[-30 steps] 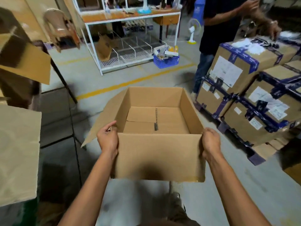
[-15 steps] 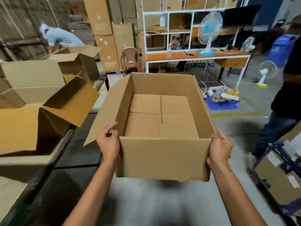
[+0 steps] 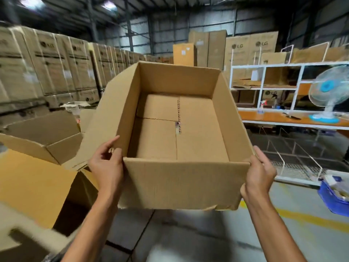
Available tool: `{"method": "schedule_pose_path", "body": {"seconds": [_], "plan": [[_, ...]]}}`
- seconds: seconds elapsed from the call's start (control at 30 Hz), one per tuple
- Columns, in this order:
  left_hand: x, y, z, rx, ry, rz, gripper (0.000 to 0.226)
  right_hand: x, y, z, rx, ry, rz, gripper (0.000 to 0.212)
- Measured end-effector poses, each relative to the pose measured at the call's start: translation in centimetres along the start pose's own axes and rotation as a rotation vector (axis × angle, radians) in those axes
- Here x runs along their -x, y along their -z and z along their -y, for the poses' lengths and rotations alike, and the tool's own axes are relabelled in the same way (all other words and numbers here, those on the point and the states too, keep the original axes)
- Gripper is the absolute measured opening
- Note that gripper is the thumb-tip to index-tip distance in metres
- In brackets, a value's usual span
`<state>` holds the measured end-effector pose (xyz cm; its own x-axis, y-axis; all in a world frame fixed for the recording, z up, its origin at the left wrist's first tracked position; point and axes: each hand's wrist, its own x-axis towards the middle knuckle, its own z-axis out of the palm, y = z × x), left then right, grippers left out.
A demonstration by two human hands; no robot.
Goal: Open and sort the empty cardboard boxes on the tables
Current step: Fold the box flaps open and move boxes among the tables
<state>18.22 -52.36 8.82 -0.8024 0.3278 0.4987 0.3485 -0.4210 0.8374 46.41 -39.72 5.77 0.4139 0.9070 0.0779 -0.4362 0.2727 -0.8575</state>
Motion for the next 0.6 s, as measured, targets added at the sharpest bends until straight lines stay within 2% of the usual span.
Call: {"method": "schedule_pose_path", "body": {"seconds": [0.2, 0.37, 0.53, 0.6], "plan": [[-11.3, -2.2, 0.2, -0.01, -0.167, -0.144, 0.042, -5.4, -15.0, -1.6, -0.046, -0.016, 0.241, 0.05], [-19.4, -2.0, -0.3, -0.122, -0.25, -0.238, 0.04, -8.2, -26.4, -3.0, -0.111, -0.026, 0.398, 0.045], [-25.3, -0.5, 0.5, -0.313, -0.255, -0.306, 0.037, -10.4, -36.3, -5.9, -0.083, -0.063, 0.736, 0.02], [-26.6, -0.1, 1.3, -0.342, -0.265, -0.345, 0.036, -11.0, -39.8, -7.6, -0.089, -0.098, 0.828, 0.023]]}}
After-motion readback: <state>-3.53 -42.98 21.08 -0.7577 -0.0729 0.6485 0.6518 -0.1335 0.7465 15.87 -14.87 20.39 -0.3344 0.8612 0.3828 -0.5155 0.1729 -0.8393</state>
